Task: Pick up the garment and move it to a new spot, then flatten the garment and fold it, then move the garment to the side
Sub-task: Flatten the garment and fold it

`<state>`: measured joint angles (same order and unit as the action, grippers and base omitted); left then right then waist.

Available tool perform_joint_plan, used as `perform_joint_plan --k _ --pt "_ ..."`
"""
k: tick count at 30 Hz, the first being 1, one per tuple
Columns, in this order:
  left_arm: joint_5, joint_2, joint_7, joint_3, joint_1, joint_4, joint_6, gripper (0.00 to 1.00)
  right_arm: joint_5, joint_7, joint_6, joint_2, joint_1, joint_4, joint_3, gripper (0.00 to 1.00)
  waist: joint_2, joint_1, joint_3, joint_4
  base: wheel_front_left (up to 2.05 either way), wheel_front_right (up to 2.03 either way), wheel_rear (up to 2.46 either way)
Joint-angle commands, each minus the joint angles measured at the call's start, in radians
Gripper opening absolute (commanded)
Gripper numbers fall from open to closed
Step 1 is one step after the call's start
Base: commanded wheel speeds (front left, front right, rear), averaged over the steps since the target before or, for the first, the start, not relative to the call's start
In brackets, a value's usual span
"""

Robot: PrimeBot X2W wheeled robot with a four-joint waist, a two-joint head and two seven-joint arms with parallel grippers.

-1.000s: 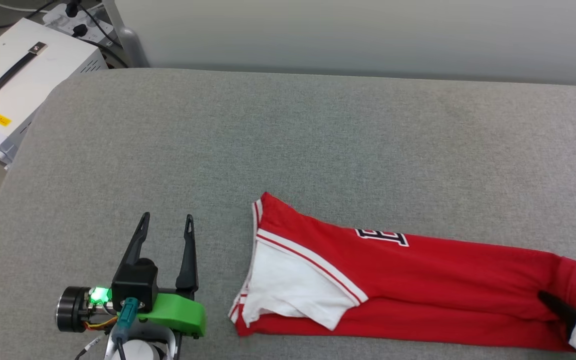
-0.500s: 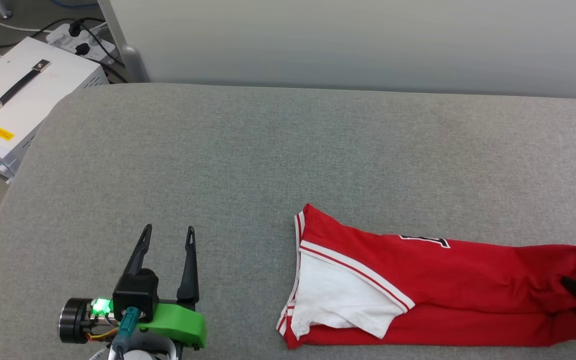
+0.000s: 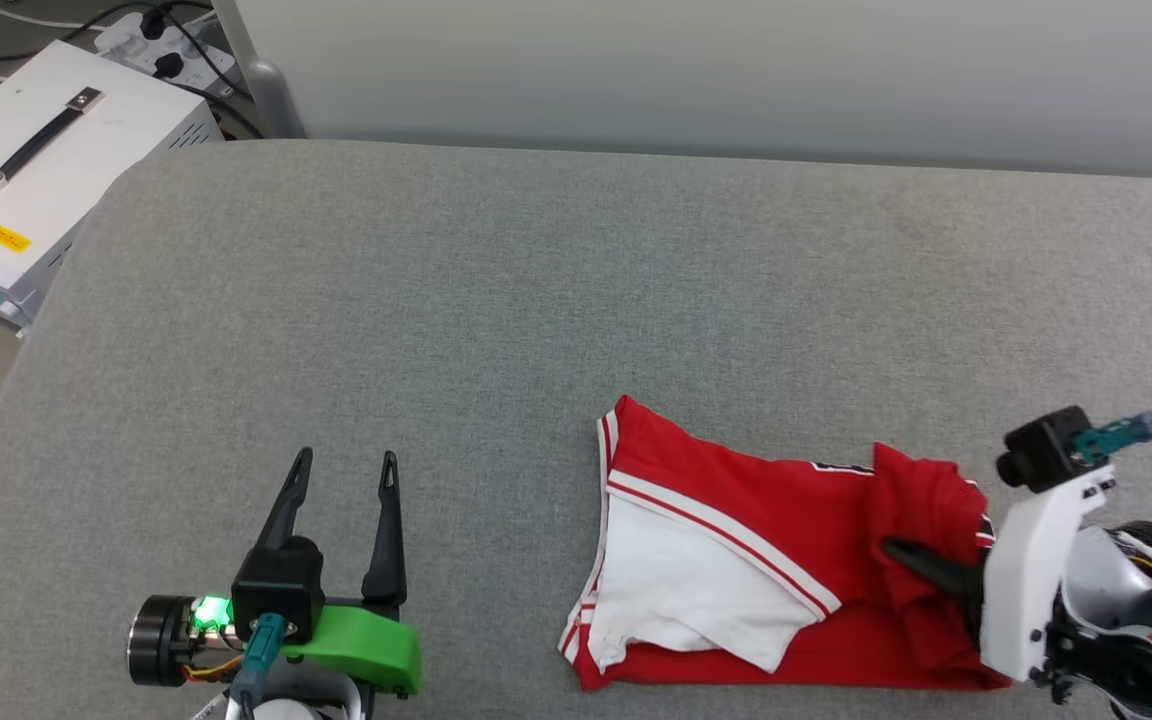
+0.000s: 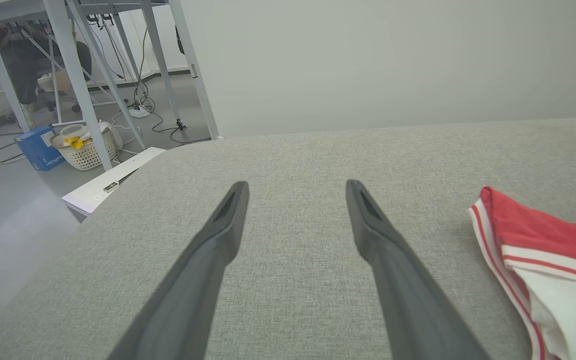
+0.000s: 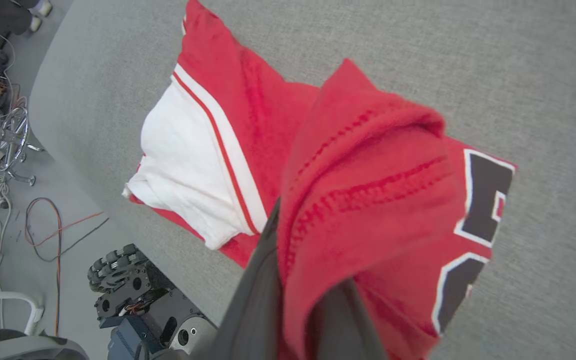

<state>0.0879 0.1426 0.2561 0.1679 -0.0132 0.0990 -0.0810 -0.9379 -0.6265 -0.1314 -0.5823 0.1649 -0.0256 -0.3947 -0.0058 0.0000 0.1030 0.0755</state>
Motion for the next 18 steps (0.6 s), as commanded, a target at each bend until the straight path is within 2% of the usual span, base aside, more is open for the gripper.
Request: perform_joint_plan --k 1,8,18 --pt "-0.010 -0.010 0.006 -0.005 -0.006 0.003 0.011 1.00 0.016 -0.011 0.001 0.023 0.039 -0.007 -0.028 0.00 0.0058 0.0000 0.011 0.007 0.00 0.00 0.00" --pt "-0.022 -0.027 0.006 -0.008 -0.028 0.010 0.025 1.00 0.081 -0.007 0.001 0.110 0.168 0.055 -0.165 0.00 0.0058 0.0000 0.034 0.024 0.00 0.00 0.00" --pt "-0.030 -0.045 0.006 -0.019 -0.047 0.012 0.037 1.00 0.134 0.072 0.001 0.209 0.281 0.263 -0.278 0.00 0.0058 0.0000 0.064 0.041 0.00 0.00 0.00"
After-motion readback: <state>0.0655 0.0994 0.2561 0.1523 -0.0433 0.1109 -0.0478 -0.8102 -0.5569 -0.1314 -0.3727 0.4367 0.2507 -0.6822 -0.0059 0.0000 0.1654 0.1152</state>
